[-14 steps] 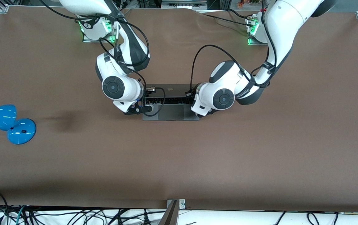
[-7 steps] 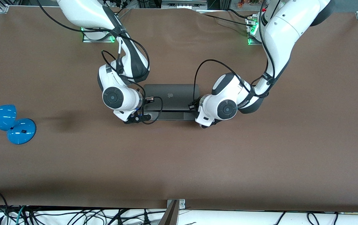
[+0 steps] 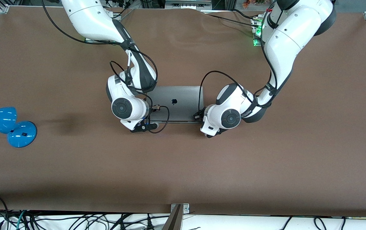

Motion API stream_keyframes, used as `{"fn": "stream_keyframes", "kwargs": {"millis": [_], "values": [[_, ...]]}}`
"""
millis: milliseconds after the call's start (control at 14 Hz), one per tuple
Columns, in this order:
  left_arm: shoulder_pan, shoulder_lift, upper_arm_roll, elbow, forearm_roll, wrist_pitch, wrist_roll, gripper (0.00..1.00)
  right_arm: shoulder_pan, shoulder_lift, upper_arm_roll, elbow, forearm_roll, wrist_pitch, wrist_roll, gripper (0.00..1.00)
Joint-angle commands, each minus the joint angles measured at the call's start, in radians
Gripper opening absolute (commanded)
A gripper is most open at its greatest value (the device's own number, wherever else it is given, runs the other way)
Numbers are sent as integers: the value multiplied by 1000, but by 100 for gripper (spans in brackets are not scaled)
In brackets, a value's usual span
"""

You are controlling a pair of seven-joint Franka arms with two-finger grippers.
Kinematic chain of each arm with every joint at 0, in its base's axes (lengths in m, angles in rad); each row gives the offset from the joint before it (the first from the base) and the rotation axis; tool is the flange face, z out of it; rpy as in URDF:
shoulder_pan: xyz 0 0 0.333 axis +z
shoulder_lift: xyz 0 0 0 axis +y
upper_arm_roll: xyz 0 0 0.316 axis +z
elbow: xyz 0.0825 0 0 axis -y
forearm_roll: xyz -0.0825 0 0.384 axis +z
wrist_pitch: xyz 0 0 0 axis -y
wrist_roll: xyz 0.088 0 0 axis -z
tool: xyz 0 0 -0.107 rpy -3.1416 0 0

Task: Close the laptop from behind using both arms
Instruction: 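Push the lid down with both grippers until the laptop shuts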

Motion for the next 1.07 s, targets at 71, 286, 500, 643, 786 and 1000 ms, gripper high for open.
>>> {"fn": "stream_keyframes", "kwargs": {"millis": [71, 286, 500, 643, 786, 1000], "values": [[-54, 36, 48, 63, 30, -5, 13, 0, -5, 58, 4, 29, -15, 51, -19, 0], [-54, 47, 50, 63, 30, 27, 12, 0, 0, 93, 6, 29, -30, 110, -34, 0], [-54, 49, 50, 65, 28, 27, 10, 0, 1, 96, 6, 30, -29, 126, -40, 0], [-51, 44, 50, 65, 28, 27, 9, 3, -7, 81, 3, 56, -18, 114, -39, 99], [-30, 21, 48, 63, 31, 21, 9, 100, -22, 44, 3, 58, -19, 80, -42, 100], [20, -65, 39, 60, 11, -65, 12, 100, -54, -43, -31, 58, -19, -27, -45, 100]]}}
